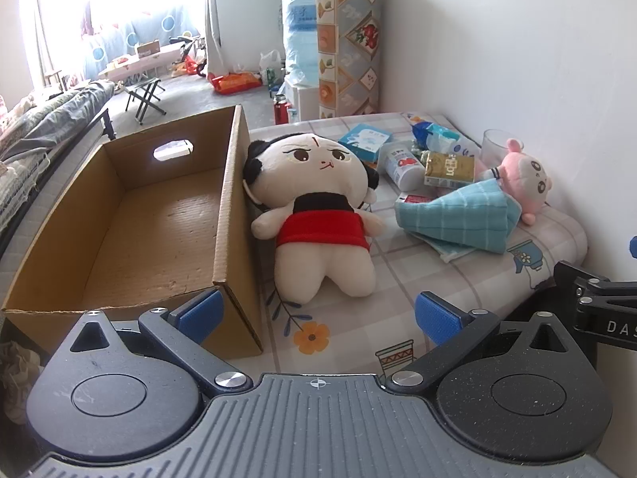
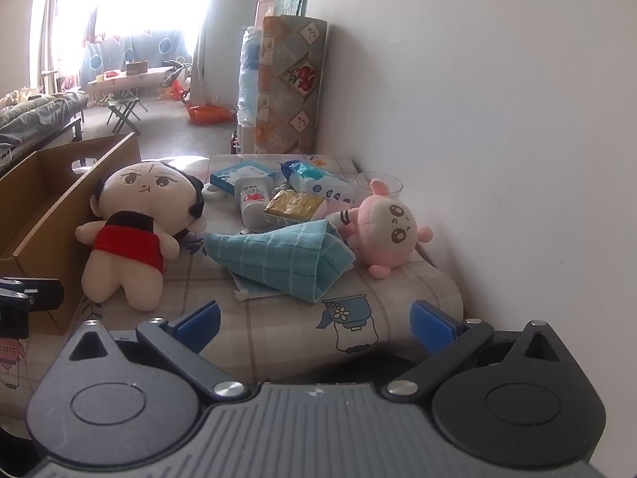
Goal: Organize soft objects
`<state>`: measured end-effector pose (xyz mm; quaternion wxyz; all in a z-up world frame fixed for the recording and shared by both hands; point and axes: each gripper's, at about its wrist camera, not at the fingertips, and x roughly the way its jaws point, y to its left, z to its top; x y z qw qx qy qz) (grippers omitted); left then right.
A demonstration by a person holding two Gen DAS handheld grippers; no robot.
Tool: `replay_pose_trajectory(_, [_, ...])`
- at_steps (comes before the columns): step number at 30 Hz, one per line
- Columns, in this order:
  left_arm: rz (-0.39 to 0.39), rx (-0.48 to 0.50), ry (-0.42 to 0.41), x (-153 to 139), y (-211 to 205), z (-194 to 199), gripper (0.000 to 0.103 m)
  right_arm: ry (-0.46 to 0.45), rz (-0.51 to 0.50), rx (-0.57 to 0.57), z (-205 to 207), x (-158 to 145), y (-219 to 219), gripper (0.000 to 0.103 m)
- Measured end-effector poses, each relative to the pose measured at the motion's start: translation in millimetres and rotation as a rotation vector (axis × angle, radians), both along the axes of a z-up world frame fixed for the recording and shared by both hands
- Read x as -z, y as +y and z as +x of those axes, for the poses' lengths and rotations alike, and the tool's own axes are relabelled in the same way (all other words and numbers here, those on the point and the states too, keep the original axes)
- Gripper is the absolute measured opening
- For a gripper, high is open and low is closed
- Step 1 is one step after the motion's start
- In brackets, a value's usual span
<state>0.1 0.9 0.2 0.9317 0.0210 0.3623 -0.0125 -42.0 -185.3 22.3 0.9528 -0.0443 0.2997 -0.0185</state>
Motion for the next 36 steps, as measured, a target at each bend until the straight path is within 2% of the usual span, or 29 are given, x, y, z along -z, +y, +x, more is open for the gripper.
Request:
replay_pose_trajectory(15, [0.004, -0.008, 0.013, 9.8, 4.9, 3.0, 0.103, -0.001, -0.006, -0.001, 2.2, -0.1, -0.2, 0.103])
replay_pose_trajectory(36, [0.004, -0.011, 0.017, 9.5, 4.9, 5.2, 0.103, 0.0, -0.008, -0.002, 4.2, 1.4, 1.1, 0.103])
